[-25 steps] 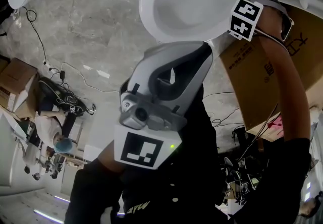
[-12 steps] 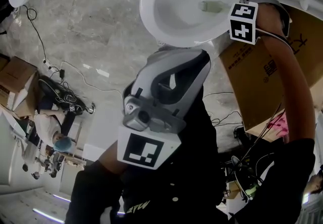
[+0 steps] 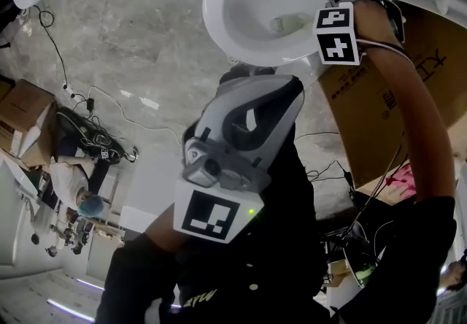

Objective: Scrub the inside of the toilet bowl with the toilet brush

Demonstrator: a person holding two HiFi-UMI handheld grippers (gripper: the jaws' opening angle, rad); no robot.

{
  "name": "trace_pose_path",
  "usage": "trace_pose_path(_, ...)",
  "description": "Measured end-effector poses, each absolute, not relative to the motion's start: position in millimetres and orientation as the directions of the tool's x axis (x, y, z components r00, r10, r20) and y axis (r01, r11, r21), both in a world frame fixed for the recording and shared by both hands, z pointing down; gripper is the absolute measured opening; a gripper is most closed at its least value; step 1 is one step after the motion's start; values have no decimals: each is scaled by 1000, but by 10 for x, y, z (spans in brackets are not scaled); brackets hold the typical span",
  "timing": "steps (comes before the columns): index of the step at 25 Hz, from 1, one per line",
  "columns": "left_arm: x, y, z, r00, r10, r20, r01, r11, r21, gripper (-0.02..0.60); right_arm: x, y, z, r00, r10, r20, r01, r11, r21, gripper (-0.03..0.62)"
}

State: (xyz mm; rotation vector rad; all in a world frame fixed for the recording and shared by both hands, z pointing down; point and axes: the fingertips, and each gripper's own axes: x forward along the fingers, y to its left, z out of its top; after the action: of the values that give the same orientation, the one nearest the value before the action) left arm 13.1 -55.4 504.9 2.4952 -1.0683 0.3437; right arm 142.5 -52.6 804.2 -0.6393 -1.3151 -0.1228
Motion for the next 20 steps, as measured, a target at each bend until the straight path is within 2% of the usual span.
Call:
trace_pose_path(14, 86, -597, 5043, 671, -636, 382, -739, -619, 267, 35, 928, -153, 8030, 107, 368, 924, 416, 827, -377, 91)
trace_pose_path(20, 113, -572, 5044, 677, -629, 382, -733, -621, 278, 35, 796, -79, 8036, 23, 385, 923, 337, 866, -369, 91)
